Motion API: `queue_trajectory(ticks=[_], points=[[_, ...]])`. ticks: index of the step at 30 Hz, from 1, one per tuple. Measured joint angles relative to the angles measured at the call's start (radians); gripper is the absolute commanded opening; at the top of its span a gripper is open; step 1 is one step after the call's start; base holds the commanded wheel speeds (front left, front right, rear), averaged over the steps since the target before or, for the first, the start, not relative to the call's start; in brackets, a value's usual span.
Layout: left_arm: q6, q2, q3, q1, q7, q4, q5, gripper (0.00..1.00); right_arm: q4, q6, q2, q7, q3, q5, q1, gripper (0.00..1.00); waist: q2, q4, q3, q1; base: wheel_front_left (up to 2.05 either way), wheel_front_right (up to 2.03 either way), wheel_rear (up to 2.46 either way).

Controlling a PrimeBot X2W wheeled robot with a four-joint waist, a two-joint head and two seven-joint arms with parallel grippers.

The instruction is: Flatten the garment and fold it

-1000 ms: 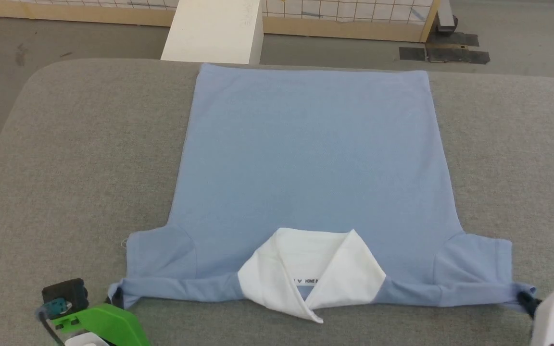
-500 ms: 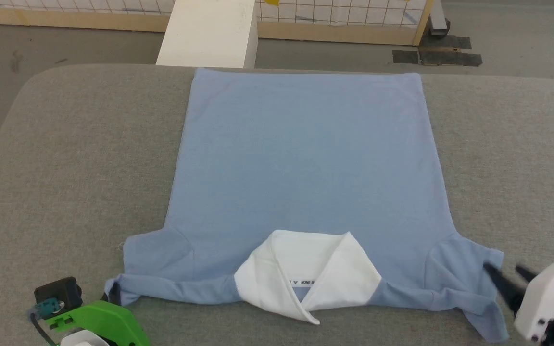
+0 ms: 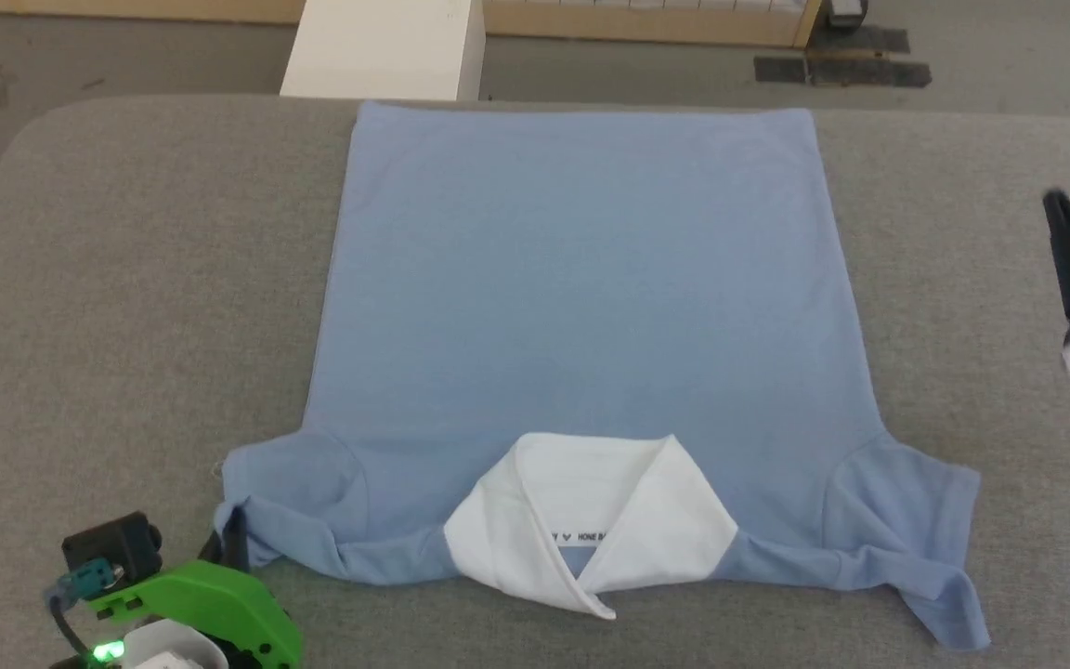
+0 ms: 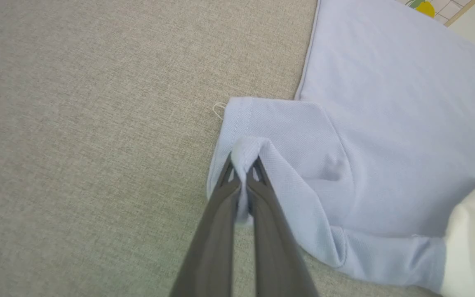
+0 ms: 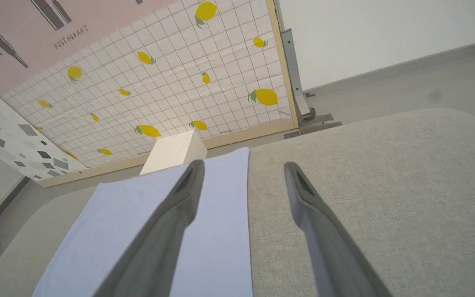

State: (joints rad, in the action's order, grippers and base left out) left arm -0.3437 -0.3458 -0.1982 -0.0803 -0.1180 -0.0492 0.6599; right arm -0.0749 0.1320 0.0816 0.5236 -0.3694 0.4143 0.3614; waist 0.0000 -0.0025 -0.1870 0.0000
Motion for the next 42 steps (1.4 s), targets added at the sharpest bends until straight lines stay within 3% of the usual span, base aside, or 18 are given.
queue_trajectory(ticks=[6,12,19,25,35,36,37,38,42], points=[[0.001,0.002,-0.027,0.046,-0.027,-0.06,-0.006,0.0,0.167,0.0,0.015,-0.013,-0.014,-0.109,0.261,1.0,0.0,0.023,-0.088,0.0,0.0,0.0,0.0],[-0.012,0.011,-0.041,0.094,-0.031,-0.128,-0.022,0.0,0.324,0.0,0.073,0.024,-0.013,-0.238,0.505,1.0,0.0,0.059,-0.205,0.0001,0.0,0.0,0.0],[-0.02,0.022,-0.05,0.101,-0.03,-0.219,-0.029,0.0,0.472,0.0,0.143,0.208,0.067,-0.419,0.713,1.0,0.0,0.115,-0.344,0.0001,0.0,0.0,0.0],[-0.023,0.025,-0.065,0.102,-0.021,-0.292,-0.044,0.0,0.522,0.0,0.185,0.424,0.116,-0.524,0.826,1.0,0.0,0.165,-0.449,0.0003,0.0,0.0,0.0],[-0.016,0.04,-0.091,0.13,0.001,-0.329,-0.053,0.0,0.492,0.0,0.21,0.586,0.151,-0.542,0.862,1.0,0.0,0.236,-0.555,0.0001,0.0,0.0,0.0],[-0.014,0.042,-0.091,0.132,0.002,-0.329,-0.053,0.0,0.486,0.0,0.213,0.597,0.145,-0.534,0.865,0.42,0.0,0.24,-0.558,0.0001,0.0,0.0,0.0],[-0.012,0.043,-0.091,0.133,0.002,-0.328,-0.053,0.0,0.478,0.0,0.216,0.608,0.143,-0.525,0.867,0.07,0.0,0.243,-0.559,0.0001,0.0,0.0,0.0],[-0.011,0.043,-0.091,0.134,0.003,-0.327,-0.053,0.0,0.472,0.0,0.218,0.614,0.14,-0.516,0.867,0.0,0.0,0.245,-0.557,0.0001,0.0,0.0,0.0],[-0.008,0.04,-0.091,0.141,0.002,-0.303,-0.054,0.0,0.445,0.0,0.219,0.593,0.133,-0.469,0.842,0.0,0.0,0.245,-0.534,0.0001,0.0,0.0,0.0]])
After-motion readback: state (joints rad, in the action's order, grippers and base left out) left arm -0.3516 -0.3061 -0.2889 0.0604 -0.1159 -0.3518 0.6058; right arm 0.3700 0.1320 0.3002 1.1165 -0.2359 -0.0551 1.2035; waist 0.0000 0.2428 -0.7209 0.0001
